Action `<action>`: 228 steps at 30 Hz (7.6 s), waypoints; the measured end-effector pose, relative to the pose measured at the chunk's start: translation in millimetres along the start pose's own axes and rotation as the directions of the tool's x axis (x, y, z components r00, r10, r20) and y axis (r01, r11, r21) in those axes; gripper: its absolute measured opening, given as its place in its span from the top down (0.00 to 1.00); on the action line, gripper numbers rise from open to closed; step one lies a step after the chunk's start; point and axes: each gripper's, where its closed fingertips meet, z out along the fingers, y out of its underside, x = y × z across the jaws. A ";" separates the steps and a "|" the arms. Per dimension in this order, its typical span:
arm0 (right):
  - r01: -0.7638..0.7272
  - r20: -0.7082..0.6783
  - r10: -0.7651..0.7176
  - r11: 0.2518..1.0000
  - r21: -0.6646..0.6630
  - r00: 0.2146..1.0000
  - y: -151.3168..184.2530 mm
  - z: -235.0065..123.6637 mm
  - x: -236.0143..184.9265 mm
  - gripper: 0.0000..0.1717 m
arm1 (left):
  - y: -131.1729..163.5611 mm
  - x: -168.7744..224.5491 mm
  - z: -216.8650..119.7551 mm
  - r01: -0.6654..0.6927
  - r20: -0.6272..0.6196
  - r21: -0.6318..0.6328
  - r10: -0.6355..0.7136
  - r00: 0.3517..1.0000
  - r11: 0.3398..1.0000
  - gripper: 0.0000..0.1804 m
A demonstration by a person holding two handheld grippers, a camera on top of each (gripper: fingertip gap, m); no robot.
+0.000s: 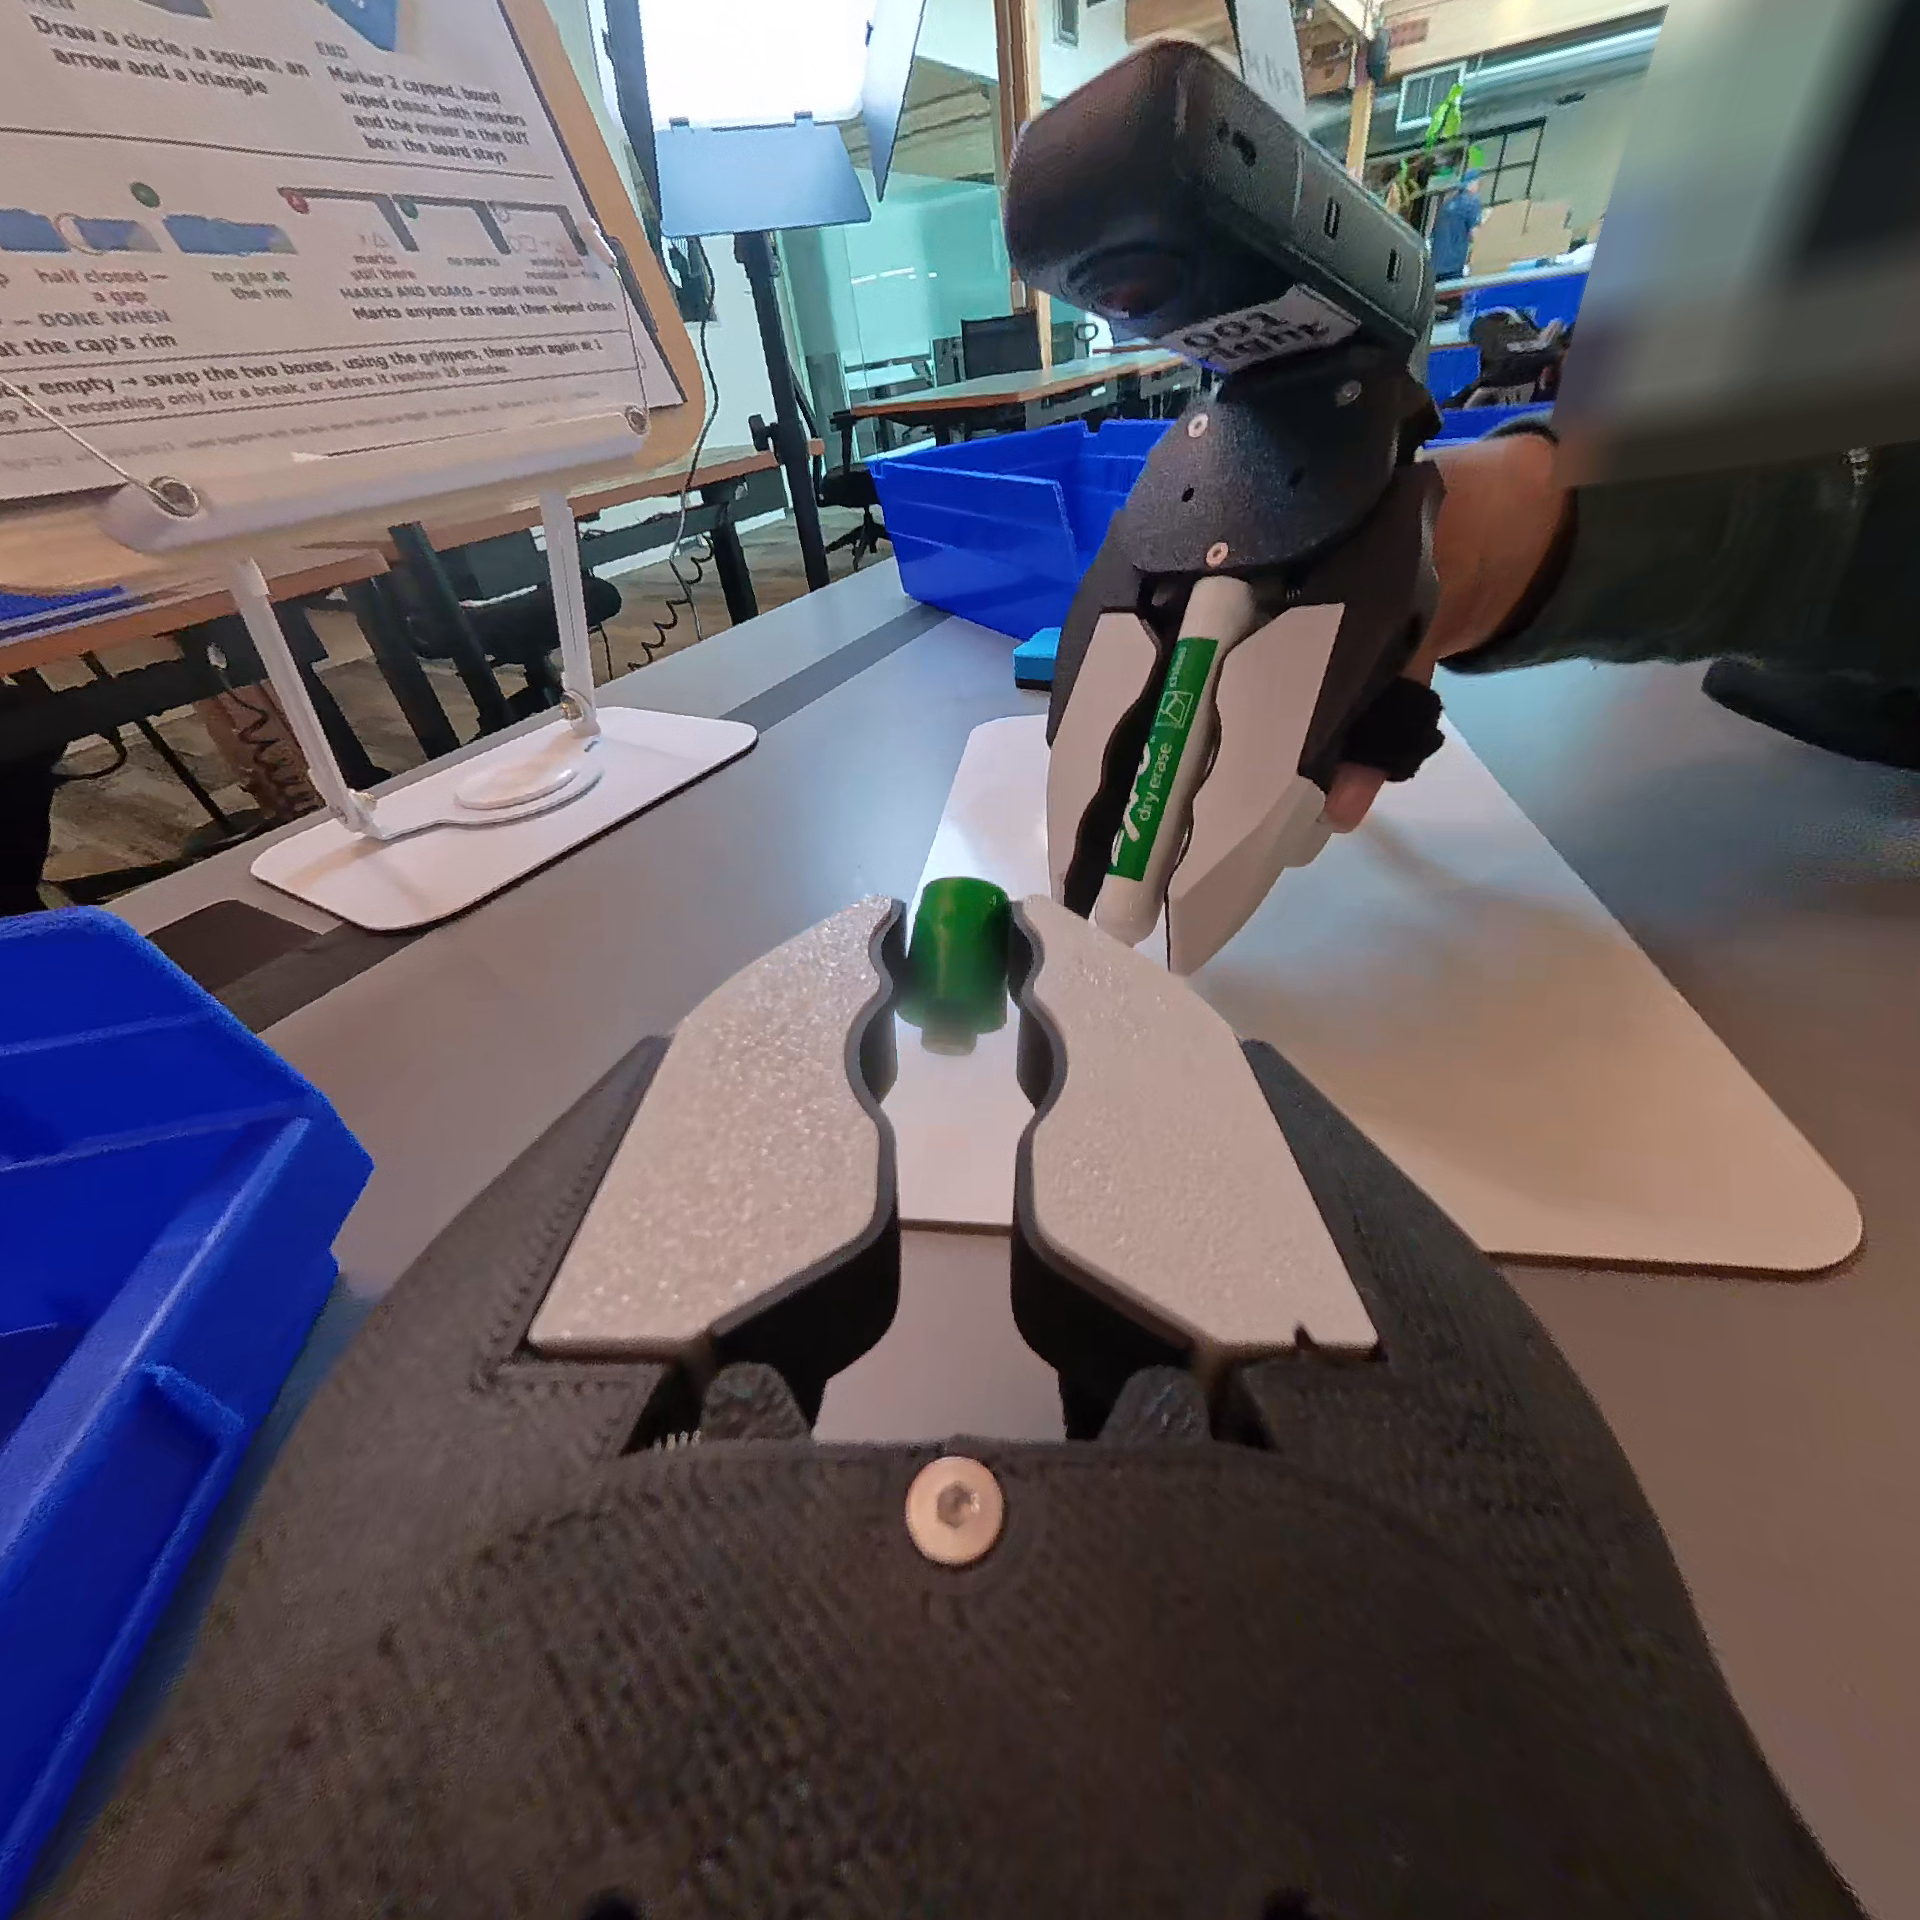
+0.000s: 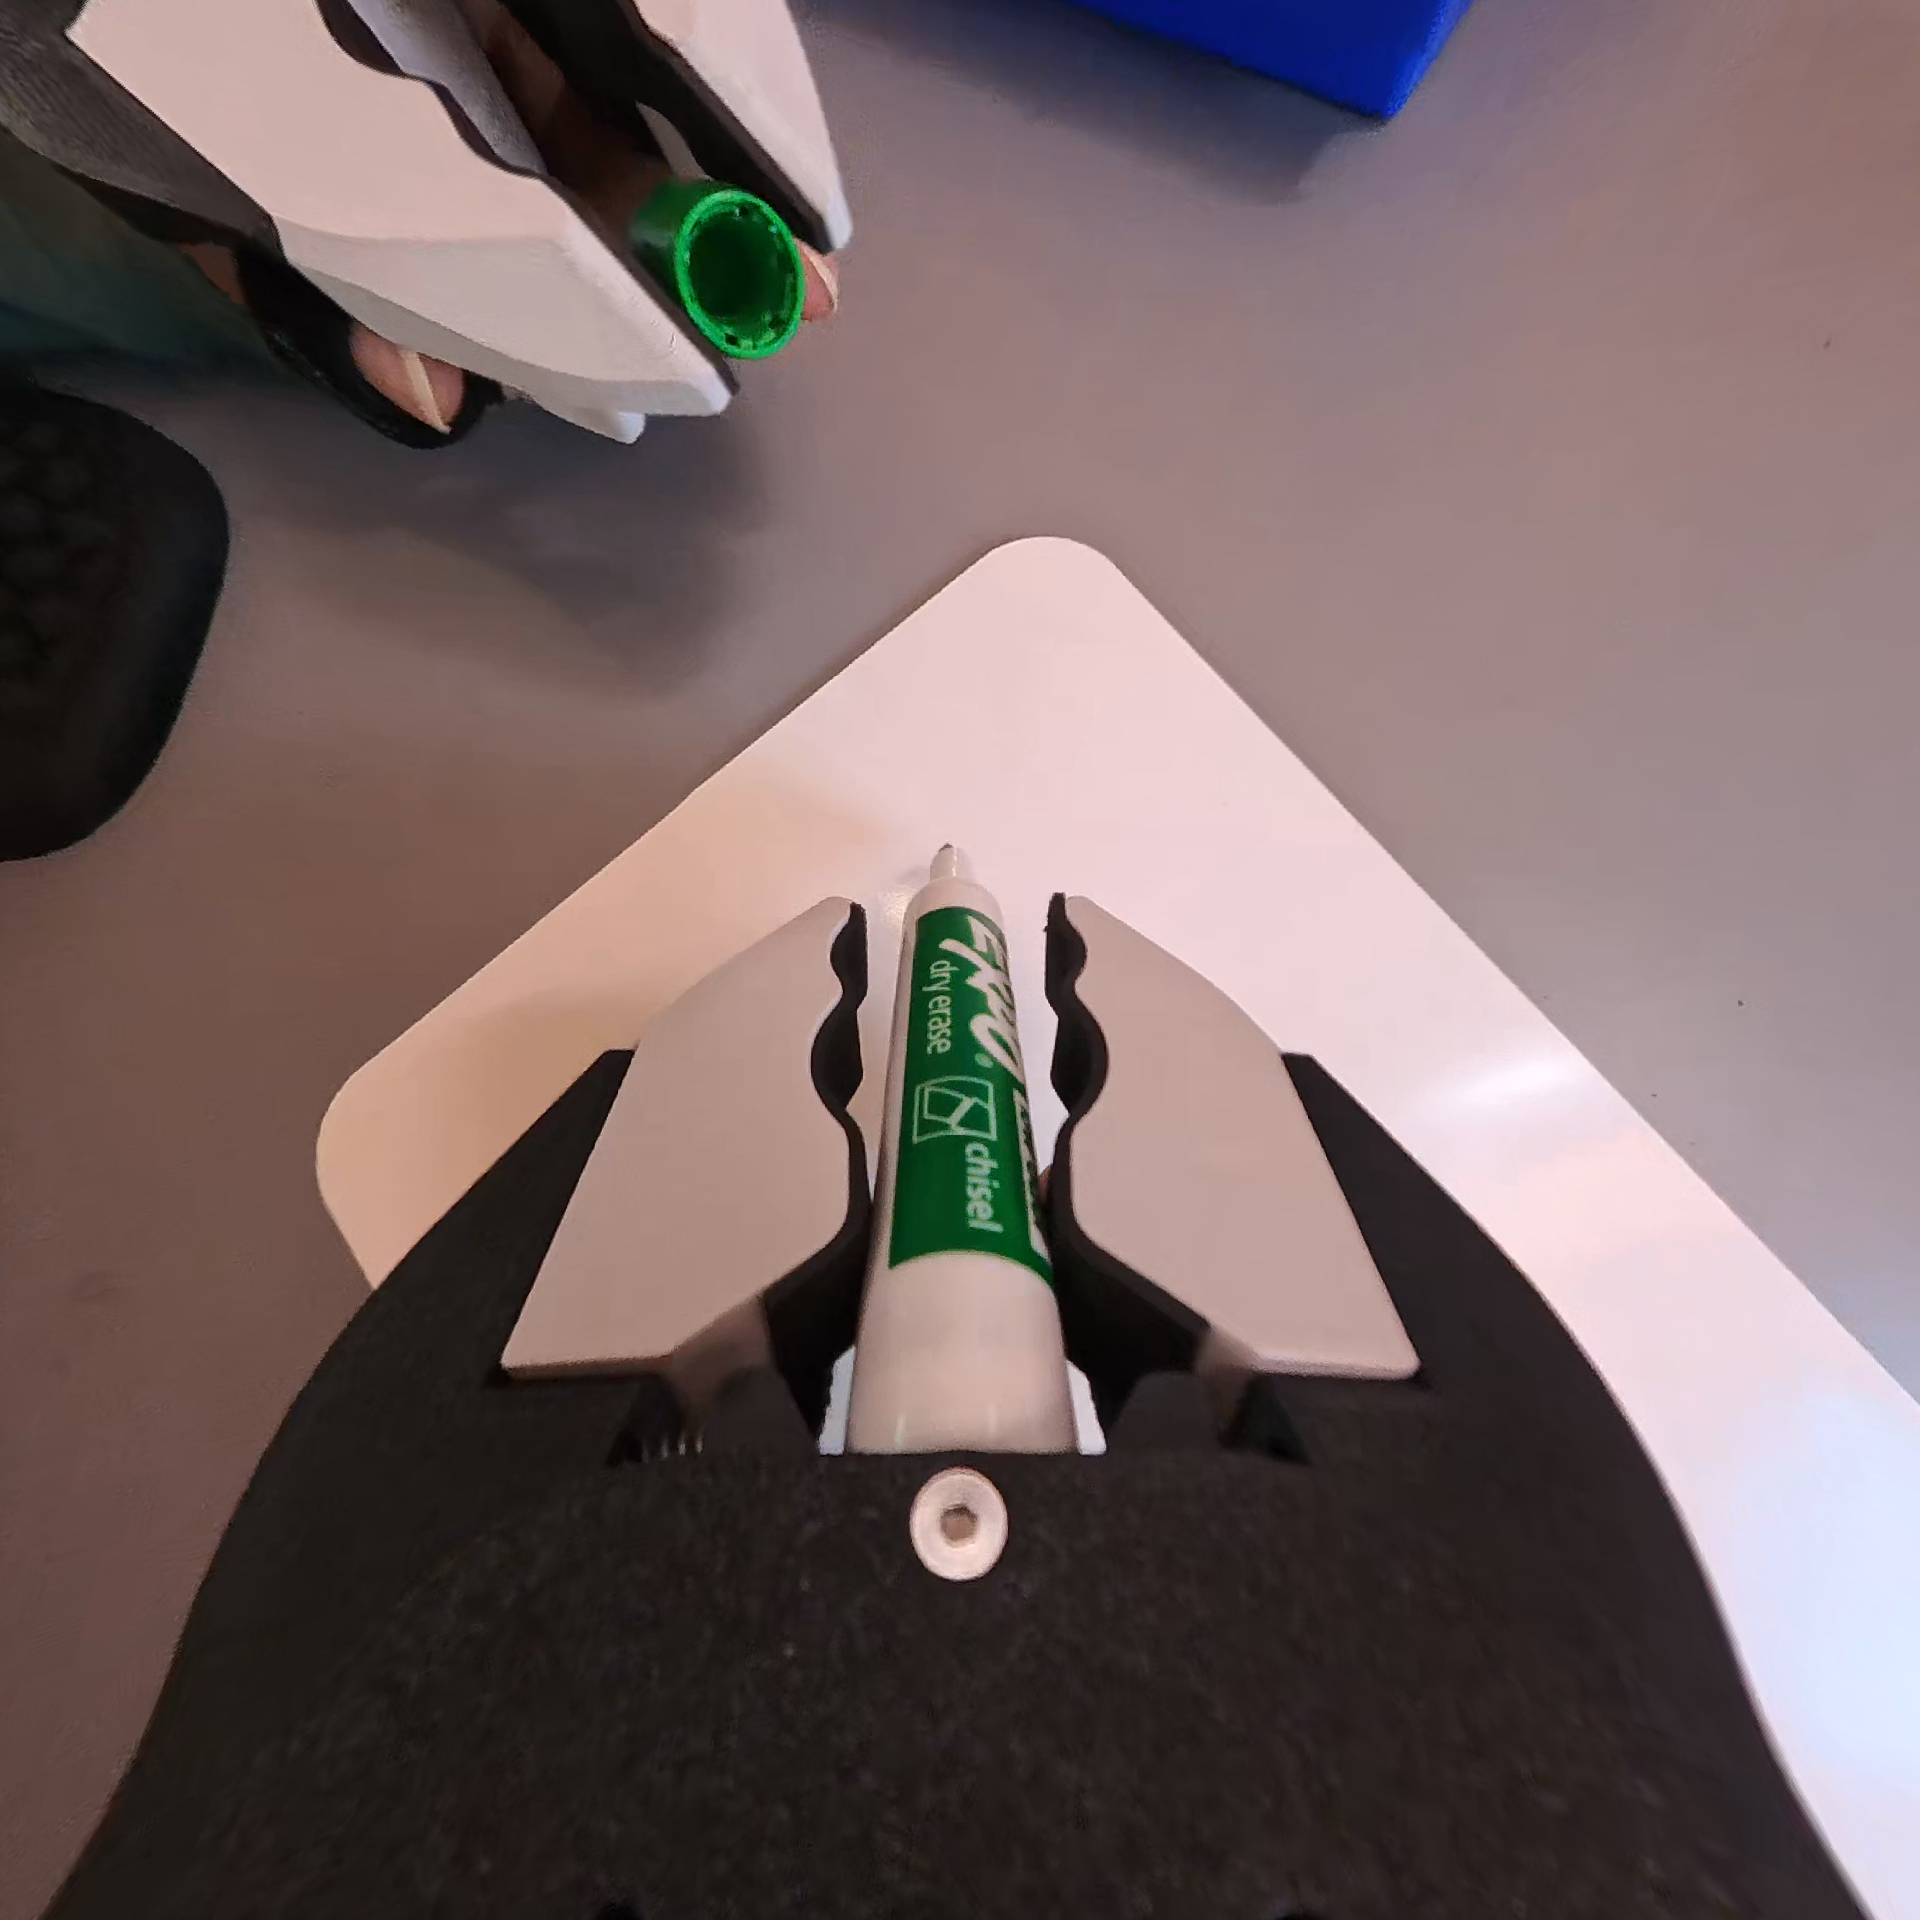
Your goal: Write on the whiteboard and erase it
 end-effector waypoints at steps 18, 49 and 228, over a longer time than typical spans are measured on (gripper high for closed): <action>0.000 -0.027 -0.002 0.999 -0.051 1.000 -2.9 10.4 4.2 0.80 | 12.1 8.0 3.1 -0.069 -0.021 -0.075 0.067 0.997 0.995 0.90; 0.014 0.024 -0.011 0.990 -0.138 1.000 18.0 8.1 -20.2 0.79 | 15.0 8.6 4.5 -0.071 -0.022 -0.093 0.069 0.997 0.993 0.90; -0.061 -0.074 0.051 0.989 -0.133 0.996 20.3 -5.4 38.3 0.80 | 15.7 12.0 4.6 -0.035 -0.067 -0.099 0.029 0.997 0.994 0.90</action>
